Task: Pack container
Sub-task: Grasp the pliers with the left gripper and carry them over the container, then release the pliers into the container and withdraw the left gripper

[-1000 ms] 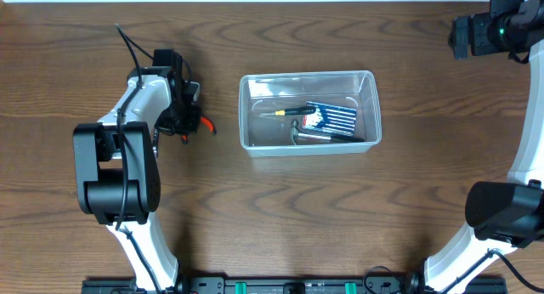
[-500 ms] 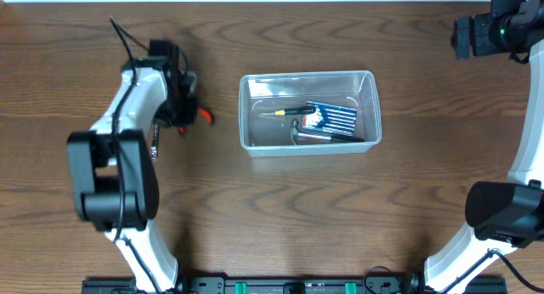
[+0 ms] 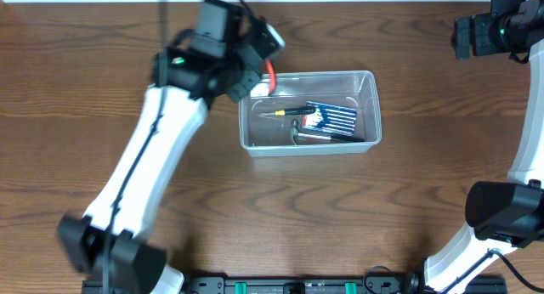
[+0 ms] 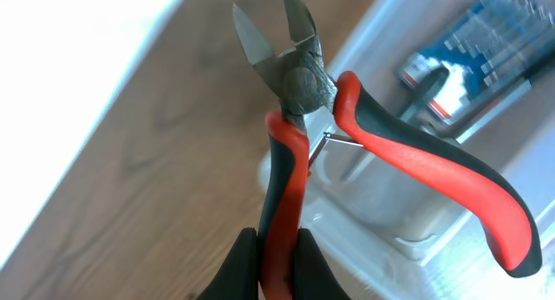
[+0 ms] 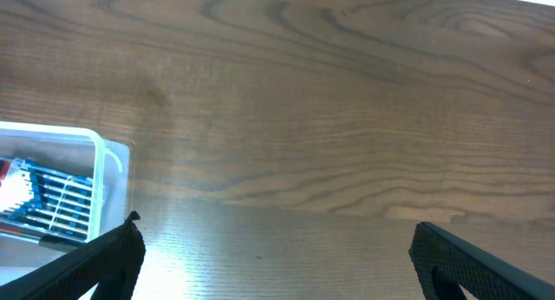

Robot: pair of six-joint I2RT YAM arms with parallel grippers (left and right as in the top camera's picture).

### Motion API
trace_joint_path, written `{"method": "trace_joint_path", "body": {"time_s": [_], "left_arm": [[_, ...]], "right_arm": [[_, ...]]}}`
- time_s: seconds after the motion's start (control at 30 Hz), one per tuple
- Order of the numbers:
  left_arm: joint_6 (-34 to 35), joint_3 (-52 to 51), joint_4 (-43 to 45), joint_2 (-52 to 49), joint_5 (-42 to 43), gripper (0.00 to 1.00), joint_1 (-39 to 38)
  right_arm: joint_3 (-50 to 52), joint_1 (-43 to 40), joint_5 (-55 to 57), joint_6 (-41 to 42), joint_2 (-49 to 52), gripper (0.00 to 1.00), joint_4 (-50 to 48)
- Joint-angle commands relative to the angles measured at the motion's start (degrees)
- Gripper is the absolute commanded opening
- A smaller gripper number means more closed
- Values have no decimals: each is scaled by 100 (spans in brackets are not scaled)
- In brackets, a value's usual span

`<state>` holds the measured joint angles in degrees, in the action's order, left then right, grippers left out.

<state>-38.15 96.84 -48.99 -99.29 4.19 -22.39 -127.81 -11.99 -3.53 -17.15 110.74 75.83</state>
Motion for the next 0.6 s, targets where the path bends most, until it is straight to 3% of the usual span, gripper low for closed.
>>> {"method": "trace_joint_path", "body": {"time_s": [0.0, 0.3, 0.57], "left_arm": [[-380, -109, -2, -514, 149, 6, -149], [-341, -114, -20, -1727, 181, 6, -267], [-186, -140, -22, -2186, 184, 6, -267]], "right_arm": [[-26, -9, 28, -22, -57, 99, 9], [-26, -9, 28, -22, -57, 99, 17], [-26, -9, 31, -24, -57, 99, 17]]}}
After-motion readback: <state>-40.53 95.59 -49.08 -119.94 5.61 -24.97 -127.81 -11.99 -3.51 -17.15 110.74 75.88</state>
